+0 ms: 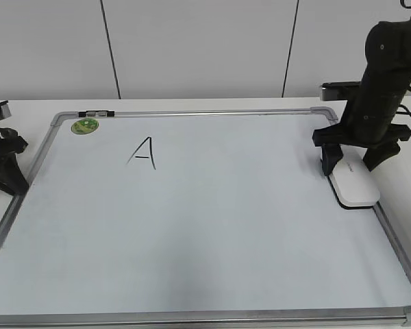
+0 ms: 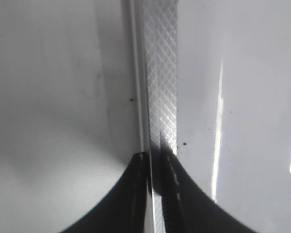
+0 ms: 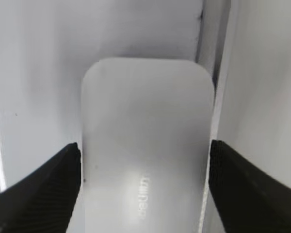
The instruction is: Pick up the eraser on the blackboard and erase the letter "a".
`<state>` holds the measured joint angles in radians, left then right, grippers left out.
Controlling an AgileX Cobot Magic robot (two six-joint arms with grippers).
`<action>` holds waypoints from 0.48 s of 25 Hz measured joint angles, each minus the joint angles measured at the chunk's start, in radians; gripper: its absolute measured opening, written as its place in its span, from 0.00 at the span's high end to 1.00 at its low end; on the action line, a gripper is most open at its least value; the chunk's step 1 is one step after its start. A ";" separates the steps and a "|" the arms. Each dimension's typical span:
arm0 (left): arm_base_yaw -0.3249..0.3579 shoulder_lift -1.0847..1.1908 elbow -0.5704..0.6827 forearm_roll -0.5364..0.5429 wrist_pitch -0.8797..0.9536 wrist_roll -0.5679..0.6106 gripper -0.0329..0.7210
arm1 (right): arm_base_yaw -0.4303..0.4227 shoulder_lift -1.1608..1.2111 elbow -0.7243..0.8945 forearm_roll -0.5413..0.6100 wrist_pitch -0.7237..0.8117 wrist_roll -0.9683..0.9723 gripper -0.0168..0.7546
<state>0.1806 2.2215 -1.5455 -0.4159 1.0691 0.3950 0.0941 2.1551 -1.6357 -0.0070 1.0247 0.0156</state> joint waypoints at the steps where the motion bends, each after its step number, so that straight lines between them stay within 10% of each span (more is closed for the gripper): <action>1: 0.000 0.000 0.000 0.000 0.000 0.000 0.89 | 0.000 0.000 -0.017 -0.002 0.006 0.000 0.19; 12: 0.000 -0.002 0.000 0.021 -0.002 0.000 0.66 | 0.000 0.000 -0.193 -0.025 0.168 -0.016 0.19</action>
<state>0.1806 2.2195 -1.5455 -0.3948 1.0674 0.3950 0.0941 2.1551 -1.8285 -0.0322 1.1924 0.0000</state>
